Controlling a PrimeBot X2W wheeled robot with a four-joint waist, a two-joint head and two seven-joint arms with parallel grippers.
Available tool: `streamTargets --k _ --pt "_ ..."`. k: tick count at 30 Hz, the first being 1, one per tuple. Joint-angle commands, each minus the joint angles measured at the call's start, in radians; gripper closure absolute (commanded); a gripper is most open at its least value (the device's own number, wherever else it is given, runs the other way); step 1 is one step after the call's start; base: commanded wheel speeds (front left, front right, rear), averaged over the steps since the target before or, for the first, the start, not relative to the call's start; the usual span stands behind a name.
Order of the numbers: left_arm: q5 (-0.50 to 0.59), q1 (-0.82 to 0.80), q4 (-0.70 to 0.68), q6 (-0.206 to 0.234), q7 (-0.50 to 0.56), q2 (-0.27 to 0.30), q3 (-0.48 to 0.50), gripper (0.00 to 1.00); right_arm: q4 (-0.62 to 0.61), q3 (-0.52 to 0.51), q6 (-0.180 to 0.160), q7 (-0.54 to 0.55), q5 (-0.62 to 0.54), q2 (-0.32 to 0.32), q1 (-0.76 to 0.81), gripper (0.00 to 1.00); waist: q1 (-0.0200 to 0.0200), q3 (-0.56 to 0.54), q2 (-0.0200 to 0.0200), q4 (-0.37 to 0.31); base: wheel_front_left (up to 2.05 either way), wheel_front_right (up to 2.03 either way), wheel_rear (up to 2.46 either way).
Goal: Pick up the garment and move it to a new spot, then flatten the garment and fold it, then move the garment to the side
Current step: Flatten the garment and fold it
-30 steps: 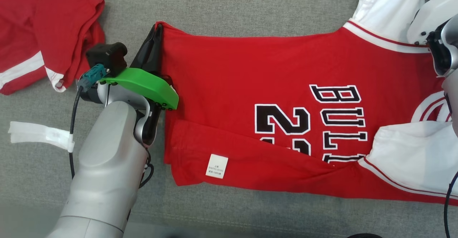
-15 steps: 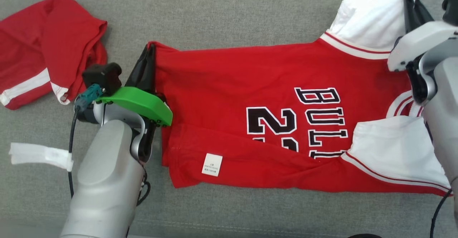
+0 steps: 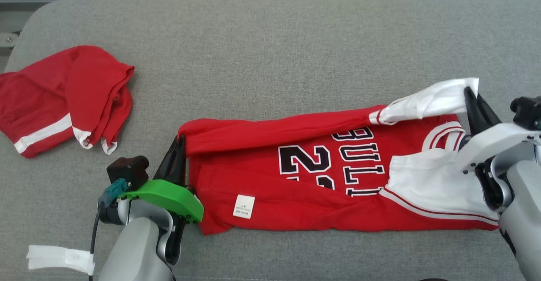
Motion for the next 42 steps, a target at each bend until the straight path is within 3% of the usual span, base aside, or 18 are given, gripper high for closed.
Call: streamTargets --k 1,14,15,16,17,18,33,42 --pt "-0.01 0.026 -0.005 -0.004 0.0 0.007 0.008 1.0 -0.012 -0.009 -0.002 -0.007 0.016 -0.005 0.04 1.0 0.0 -0.03 0.0 -0.021 0.0 0.0 0.0" --pt "-0.018 0.14 0.015 -0.004 0.0 0.01 -0.004 1.0 -0.031 -0.039 -0.002 -0.011 0.024 0.044 0.225 0.99 0.0 -0.06 0.0 -0.044 0.0 0.0 0.0" --pt "-0.015 0.149 0.019 -0.004 0.0 0.01 -0.004 0.97 -0.026 -0.042 -0.002 -0.011 0.022 0.046 0.233 0.64 0.0 -0.061 0.0 -0.045 0.0 0.0 0.0" --pt "-0.008 0.157 0.023 -0.004 0.0 0.01 -0.005 0.71 -0.025 -0.045 -0.002 -0.011 0.02 0.047 0.238 0.51 0.0 -0.06 0.0 -0.046 0.0 0.0 0.0" --pt "-0.001 0.162 0.023 -0.004 0.0 0.01 -0.004 0.49 -0.022 -0.053 -0.002 -0.011 0.02 0.048 0.245 0.22 0.0 -0.06 0.0 -0.047 0.0 0.0 0.0" --pt "0.0 0.168 0.022 -0.004 0.0 0.01 0.001 0.02 -0.02 -0.057 -0.002 -0.011 0.017 0.049 0.252 0.0 0.0 -0.061 0.0 -0.048 0.0 0.0 0.0" --pt "0.095 0.268 -0.087 0.031 0.0 0.004 0.074 0.0 -0.101 -0.177 -0.002 -0.011 -0.005 0.092 0.294 0.0 0.0 -0.097 0.0 -0.03 0.0 0.0 0.0" --pt "0.085 0.273 -0.122 0.029 0.0 0.004 0.056 0.0 0.043 -0.165 -0.002 0.033 -0.062 0.143 0.241 0.0 0.0 -0.083 0.0 0.007 0.0 0.0 0.0"
